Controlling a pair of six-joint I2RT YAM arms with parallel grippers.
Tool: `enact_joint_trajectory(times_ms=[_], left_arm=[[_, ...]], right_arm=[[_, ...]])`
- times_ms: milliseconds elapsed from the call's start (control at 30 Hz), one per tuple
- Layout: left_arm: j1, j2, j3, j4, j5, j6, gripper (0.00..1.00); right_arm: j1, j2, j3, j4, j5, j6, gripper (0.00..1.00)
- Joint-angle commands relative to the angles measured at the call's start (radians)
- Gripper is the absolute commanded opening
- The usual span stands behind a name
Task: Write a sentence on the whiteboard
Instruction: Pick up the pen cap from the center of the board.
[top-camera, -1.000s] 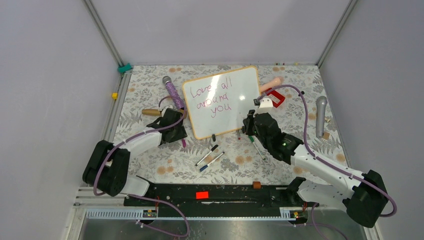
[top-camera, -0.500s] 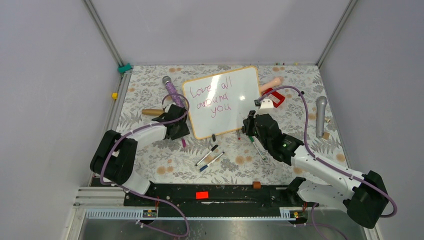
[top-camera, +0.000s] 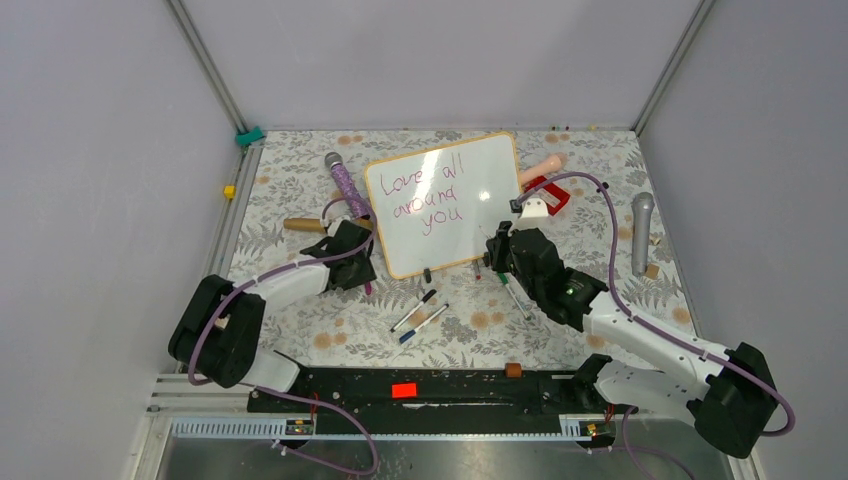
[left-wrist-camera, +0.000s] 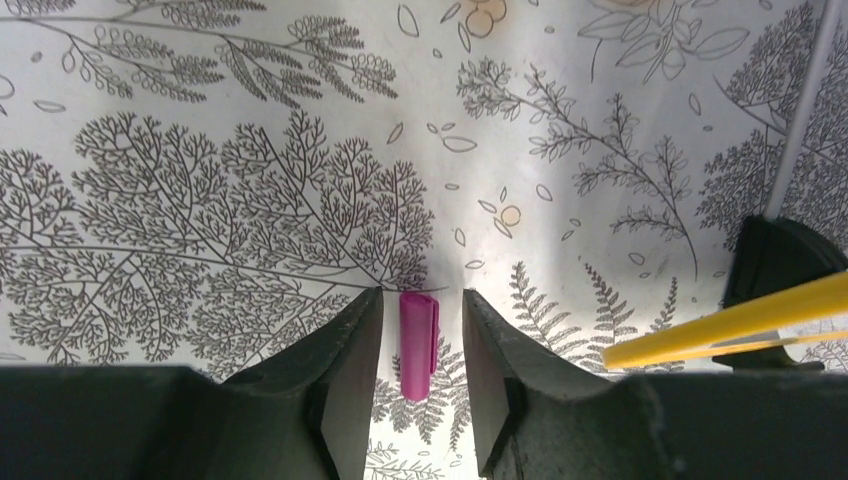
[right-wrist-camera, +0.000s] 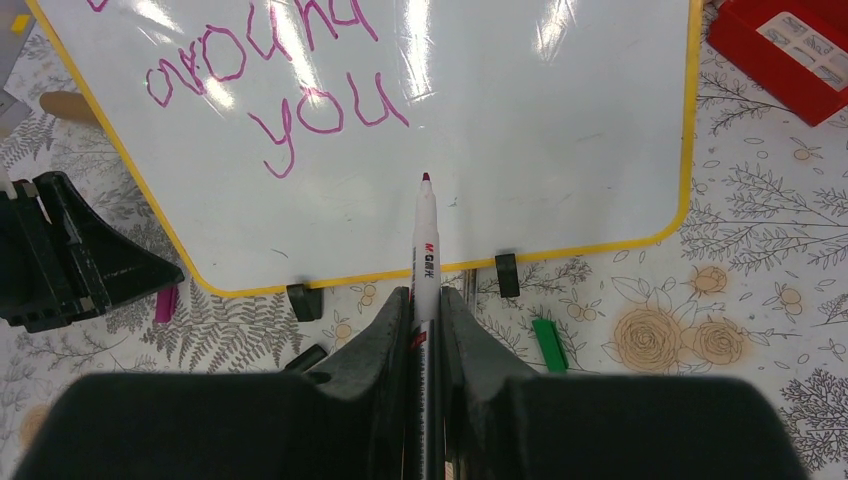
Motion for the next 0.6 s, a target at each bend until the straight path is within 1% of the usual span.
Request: enact_joint_trajectory(times_ms=[0,67,167,233,300,333,400,433,567], left_arm=[[-0.032,-0.009,-0.045,-0.125,-0.011,-0.035,0.36],[-0.042,-0.011,-0.043,-0.131,-0.017,-0.035,0.35],[-0.046,-0.002,-0.041,-0.122,-0.022,-0.029,0.25],[-0.046,0.016,-0.029,-0.105,-0.017,-0.018,0.14],[-0.044,0.042,-0.002,-0.105,-0.005,-0.002,0.00],[-0.045,0.041,0.011,-0.107,-0.006,0.005,0.00],[-0.045,-0.007,0.021,-0.117,-0.018,0.005,0.00],[-0.045,-0.048,0.019,-0.123,-0.031,0.001,0.00],[-0.040,-0.260,0.002,-0.148,-0.051,-0.048,0.00]], right_arm=[[-0.006,-0.026,0.006,0.021,0.009,0.016,0.00],[-0.006,-0.028,0.007,0.018,0.010,0.017,0.00],[-0.007,-0.032,0.005,0.018,0.008,0.019,0.00],[-0.007,-0.033,0.006,0.015,0.004,0.021,0.00],[-0.006,-0.034,0.006,0.012,-0.008,0.022,0.00],[-0.006,-0.035,0.008,0.011,-0.029,0.019,0.00],[-0.007,-0.047,0.015,0.014,-0.134,-0.013,0.00],[-0.004,-0.061,0.013,0.021,-0.191,-0.021,0.00],[0.009,-0.112,-0.025,0.083,-0.327,0.001,0.00]])
